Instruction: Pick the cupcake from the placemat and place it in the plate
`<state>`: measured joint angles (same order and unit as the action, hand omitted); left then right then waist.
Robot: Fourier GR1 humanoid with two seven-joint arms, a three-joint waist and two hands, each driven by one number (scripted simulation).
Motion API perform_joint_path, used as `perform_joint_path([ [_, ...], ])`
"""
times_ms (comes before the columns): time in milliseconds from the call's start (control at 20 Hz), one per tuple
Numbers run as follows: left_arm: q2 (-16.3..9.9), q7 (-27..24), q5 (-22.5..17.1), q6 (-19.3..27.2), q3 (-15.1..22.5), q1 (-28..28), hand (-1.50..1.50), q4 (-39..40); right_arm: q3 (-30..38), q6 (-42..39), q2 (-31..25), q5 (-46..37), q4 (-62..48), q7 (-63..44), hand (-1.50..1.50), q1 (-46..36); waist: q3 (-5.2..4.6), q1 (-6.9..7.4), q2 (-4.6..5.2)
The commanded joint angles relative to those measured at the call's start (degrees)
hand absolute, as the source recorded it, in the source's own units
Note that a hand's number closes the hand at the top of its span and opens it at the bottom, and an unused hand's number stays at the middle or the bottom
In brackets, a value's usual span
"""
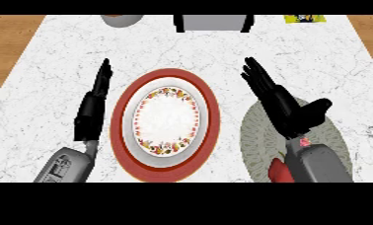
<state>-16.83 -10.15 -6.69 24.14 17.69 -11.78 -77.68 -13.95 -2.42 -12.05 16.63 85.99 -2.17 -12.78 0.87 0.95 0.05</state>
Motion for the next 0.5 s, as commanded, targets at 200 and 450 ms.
perform_joint_path([
  [200,-10.3,0.3,2.4,-0.4,-4.4,7.2,0.00,2.4,20.9,18.2,6.9,8.9,9.4,7.2,-1.50,3.7,-0.68,-4.03,-1.23],
  [450,-13.1,0.9,0.9,-2.5,-5.4,11.3,0.00,1.8,30.1,38.1,5.0,-5.4,9.3,15.3,-1.50,11.3,-0.99,-4.69,-1.27],
])
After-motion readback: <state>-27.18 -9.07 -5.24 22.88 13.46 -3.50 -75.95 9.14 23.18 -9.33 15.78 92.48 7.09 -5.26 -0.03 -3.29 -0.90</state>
